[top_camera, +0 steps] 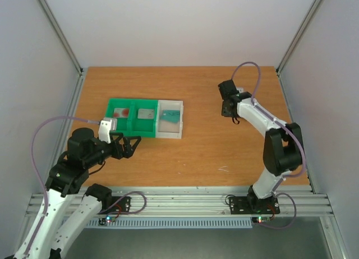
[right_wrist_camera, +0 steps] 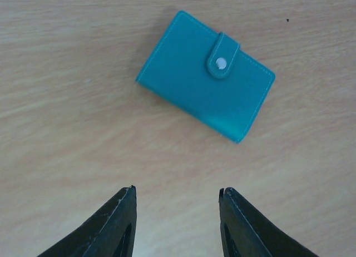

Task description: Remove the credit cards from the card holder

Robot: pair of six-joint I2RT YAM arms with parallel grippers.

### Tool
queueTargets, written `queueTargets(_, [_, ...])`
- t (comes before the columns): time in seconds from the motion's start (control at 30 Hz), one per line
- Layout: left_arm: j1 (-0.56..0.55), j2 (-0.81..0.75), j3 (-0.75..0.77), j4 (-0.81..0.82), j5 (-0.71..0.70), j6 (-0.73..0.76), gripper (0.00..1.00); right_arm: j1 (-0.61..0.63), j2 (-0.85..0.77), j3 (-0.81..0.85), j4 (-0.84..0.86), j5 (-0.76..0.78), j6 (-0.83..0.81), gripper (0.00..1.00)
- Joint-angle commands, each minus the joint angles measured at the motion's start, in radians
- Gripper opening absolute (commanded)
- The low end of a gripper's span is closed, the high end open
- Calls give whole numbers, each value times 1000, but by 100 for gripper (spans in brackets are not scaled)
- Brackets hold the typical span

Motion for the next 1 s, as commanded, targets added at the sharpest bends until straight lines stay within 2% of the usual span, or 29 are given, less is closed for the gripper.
queueTargets(0.0, [5,-24,-11,24,-23,31,99,-76,138,98,30,25,-59,43])
queueTargets(0.13, [6,-35,-14,26,-19,40,99,-129,261,183,17,46,-112,42])
queueTargets(0.43, [6,-37,-20,29,-15,51,99,-224,433,351,-14,-35,-174,41])
queueTargets(0.73, [6,-32,-17,25,-10,56,99,-280,542,451,-87,-117,-149,40])
queueTargets(0.97, [6,-37,-19,23,-15,62,99,-278,516,419,-144,-187,-97,39])
